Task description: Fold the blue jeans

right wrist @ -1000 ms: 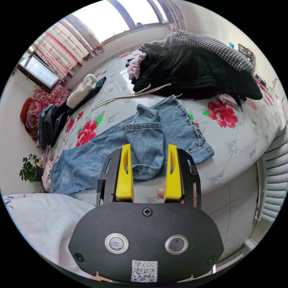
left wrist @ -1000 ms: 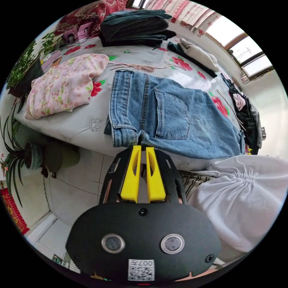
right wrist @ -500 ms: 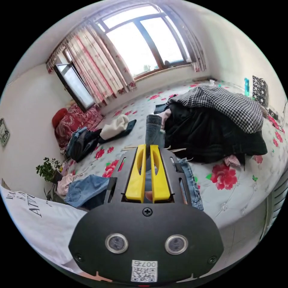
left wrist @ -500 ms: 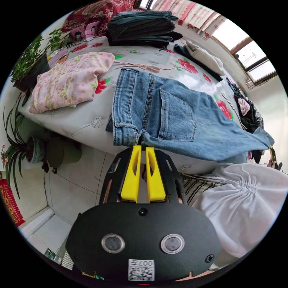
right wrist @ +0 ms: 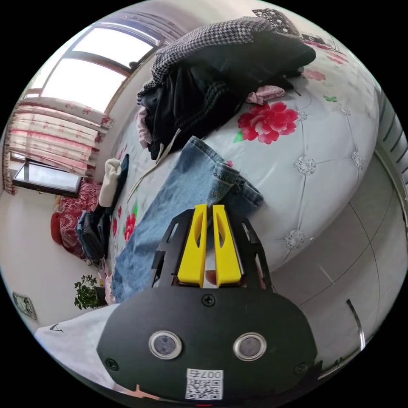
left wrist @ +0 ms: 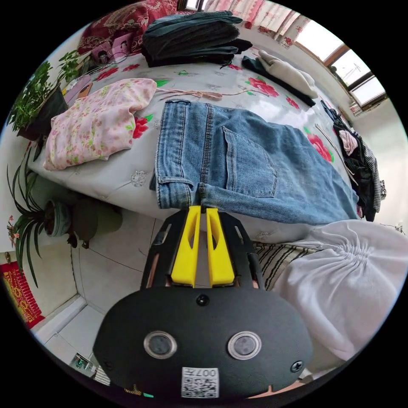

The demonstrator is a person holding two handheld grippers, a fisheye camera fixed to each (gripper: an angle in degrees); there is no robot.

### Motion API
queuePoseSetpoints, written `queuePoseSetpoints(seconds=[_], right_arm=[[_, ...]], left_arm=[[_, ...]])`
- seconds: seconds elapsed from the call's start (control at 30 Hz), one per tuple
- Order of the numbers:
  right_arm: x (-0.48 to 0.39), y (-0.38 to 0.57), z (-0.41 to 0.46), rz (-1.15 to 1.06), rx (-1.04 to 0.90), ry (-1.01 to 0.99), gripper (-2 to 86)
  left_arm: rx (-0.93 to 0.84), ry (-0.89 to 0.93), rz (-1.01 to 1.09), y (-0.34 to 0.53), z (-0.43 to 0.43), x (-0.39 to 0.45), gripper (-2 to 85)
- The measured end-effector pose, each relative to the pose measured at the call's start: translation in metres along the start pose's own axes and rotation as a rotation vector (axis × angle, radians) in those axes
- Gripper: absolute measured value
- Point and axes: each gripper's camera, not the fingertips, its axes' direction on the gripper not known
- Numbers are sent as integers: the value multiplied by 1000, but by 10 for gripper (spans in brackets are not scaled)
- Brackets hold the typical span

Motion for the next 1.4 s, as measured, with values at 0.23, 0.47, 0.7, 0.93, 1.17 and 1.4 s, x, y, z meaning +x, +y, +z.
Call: queuePoseSetpoints(seconds=[0.23,0.47,0.7,0.93,1.17,1.4], right_arm=[[3,-12,17,20,-119,122,6],[22,4,2,115,11,13,45],[50,16,12,231,53,-79,77],[40,-15,27,208,35,-50,67],[47,-38,22,386,82,-334,27],[-207,-29,17,-627,-173,-399,31]], left_arm=[[9,15,-37,-11,-10,-36,-4],[86,148,-250,3,-16,-81,1],[251,392,-476,41,-37,-142,59],[298,463,-540,35,-41,-176,88],[349,546,-638,29,-34,-217,111],[417,603,-711,32,-33,-258,115]])
